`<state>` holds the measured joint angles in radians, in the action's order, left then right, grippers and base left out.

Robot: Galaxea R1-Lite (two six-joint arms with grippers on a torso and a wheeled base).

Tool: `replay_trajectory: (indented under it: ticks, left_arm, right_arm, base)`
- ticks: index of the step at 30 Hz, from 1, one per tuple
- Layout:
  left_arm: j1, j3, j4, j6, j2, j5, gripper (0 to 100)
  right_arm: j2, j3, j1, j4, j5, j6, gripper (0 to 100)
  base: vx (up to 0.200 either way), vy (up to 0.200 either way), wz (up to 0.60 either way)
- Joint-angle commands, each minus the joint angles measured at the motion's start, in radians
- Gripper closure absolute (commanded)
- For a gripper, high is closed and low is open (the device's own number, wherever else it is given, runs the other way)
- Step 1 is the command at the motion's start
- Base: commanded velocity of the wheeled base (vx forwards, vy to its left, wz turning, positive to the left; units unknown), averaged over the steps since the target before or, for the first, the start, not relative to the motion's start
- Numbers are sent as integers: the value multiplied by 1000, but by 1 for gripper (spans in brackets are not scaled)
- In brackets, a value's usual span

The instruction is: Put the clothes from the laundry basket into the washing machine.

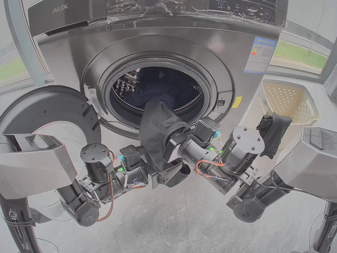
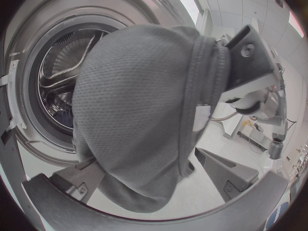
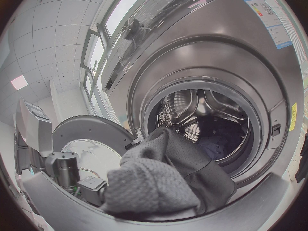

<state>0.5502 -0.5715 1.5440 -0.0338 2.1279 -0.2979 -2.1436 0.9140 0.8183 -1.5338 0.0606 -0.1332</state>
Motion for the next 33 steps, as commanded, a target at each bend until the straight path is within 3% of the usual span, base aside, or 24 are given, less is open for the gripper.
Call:
replay_trajectory:
  ticks: [1, 8, 21, 22, 30, 33]
  left_arm:
    - [-15, -68, 1, 2, 72, 25, 0]
    - [-42, -165, 1, 28, 107, 79, 0]
    - [-53, -220, -1, 40, 133, 95, 0]
    - [-55, -220, 1, 40, 133, 95, 100]
    - [-62, -222, 1, 45, 124, 115, 100]
    - [-75, -232, 1, 58, 112, 118, 100]
  right_arm:
    - [4, -9, 27, -3, 5, 0, 100]
    - [33, -49, 56, -3, 21, 0, 100]
    - [47, -72, 58, -3, 21, 0, 100]
    - [47, -70, 56, -5, 21, -2, 100]
    - [65, -70, 24, -3, 21, -8, 100]
    - [71, -81, -13, -2, 31, -16, 100]
  base:
    - [0, 0, 0]
    - [0, 0, 0]
    - [0, 0, 0]
    - [0, 0, 0]
    - [0, 0, 0]
    - [0, 0, 0]
